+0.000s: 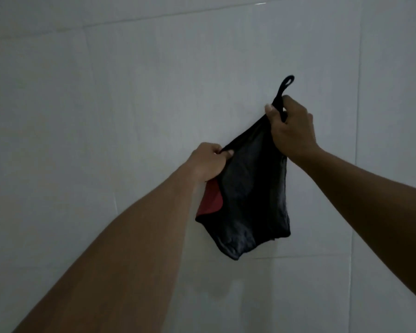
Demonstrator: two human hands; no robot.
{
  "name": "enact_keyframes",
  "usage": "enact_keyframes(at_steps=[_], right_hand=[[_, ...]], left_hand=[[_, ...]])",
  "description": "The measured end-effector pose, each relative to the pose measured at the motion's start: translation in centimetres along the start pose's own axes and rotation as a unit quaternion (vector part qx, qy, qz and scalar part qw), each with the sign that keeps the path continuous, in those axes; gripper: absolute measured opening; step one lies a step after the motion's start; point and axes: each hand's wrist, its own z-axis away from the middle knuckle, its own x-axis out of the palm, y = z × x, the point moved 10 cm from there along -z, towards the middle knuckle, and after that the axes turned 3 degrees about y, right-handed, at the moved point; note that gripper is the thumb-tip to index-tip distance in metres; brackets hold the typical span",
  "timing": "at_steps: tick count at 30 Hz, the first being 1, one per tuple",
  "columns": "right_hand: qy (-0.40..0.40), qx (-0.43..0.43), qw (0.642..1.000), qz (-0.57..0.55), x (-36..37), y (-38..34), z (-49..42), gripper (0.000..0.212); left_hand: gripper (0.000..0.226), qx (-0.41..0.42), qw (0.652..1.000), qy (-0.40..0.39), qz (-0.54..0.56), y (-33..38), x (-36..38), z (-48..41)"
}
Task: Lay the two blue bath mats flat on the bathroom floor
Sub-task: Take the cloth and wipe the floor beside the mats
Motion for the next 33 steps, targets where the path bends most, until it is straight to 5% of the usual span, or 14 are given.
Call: enact_keyframes(at_steps=[5,10,16,20,26,33], right_hand=[[-0.158,0.048,0.985,-0.058,4.9,-2.2,0.8,0.041],[-0.415,0.134,0.892,-0.117,12.7,-2.8,8.5,0.038],[-0.537,0.137,0.801,-0.225,22.3,-9.7,15.8,0.028],[-0.664,0.1,0.698,-0.249,28.5,-18.5,23.6,0.041],[-0.811,0.033,0.528,-0.248,33.5,-33.4,36.5,0.008],[-0.895,-0.065,0.382,-0.22,36.4,-48.1,47.0,0.063]], left_hand=[[0.041,-0.07,0.996,0.037,-0.028,-2.5,-5.0,1.7],[0.04,-0.191,0.977,0.03,-0.093,-9.9,-9.9,6.5],[0.035,-0.32,0.937,0.091,-0.106,-17.3,-19.0,14.7],[0.029,-0.38,0.902,0.183,-0.096,-21.0,-27.2,21.4],[0.03,-0.315,0.874,0.323,-0.178,-22.0,-42.1,31.6],[0.022,-0.299,0.805,0.432,-0.275,-19.6,-56.8,46.1]])
